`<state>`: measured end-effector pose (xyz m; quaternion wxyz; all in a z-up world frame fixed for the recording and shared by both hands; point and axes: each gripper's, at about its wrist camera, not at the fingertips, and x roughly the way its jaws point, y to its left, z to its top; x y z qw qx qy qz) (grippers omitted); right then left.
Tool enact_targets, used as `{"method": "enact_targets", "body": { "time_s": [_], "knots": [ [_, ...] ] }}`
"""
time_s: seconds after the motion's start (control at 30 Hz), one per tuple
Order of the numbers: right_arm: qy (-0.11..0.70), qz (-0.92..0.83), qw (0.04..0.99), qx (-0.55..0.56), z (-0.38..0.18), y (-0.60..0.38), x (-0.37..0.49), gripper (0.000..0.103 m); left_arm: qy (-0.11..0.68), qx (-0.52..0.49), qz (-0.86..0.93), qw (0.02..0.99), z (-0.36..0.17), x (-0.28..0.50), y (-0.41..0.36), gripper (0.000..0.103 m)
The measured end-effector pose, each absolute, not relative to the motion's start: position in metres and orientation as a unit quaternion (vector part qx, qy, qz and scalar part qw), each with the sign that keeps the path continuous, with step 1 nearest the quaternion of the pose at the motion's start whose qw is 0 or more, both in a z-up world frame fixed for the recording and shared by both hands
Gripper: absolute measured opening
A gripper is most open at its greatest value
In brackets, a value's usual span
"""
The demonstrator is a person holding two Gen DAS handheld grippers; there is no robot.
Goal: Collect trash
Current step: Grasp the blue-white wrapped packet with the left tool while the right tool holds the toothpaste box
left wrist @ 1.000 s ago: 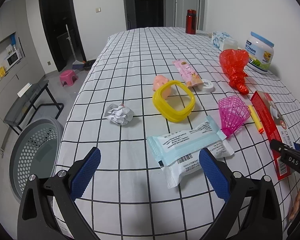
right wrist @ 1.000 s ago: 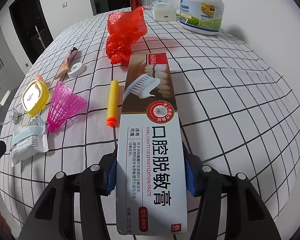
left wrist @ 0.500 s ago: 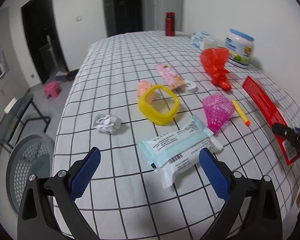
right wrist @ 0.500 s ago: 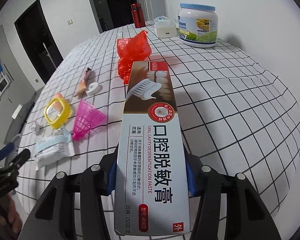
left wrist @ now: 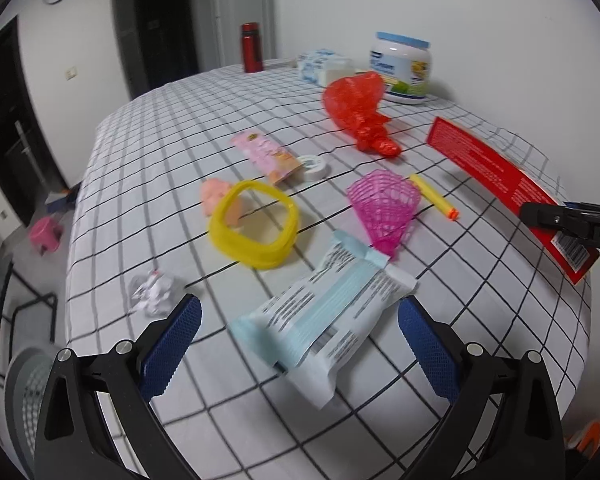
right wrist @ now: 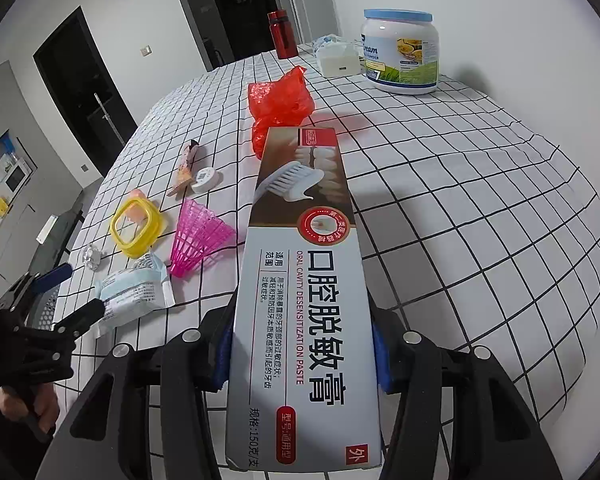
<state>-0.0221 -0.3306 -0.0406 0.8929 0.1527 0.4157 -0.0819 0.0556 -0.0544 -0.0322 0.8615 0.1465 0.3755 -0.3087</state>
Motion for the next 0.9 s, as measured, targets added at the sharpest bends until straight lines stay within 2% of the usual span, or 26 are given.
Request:
{"method": "enact_targets", "body": {
  "time_s": [0.5, 0.9],
  "knots": [
    [0.412, -0.083, 0.893, 0.162, -0.043, -0.337, -0.030, 0.051, 0.437, 0.126, -0.365, 0.812, -0.062, 0.061, -0.072, 0.097],
    [0.416, -0.073, 0.892, 0.162, -0.052, -0.333, -0.031, 0.051, 0.451, 0.103, -0.278, 0.842, -0.059, 0.054, -0.085, 0.097]
  ]
}}
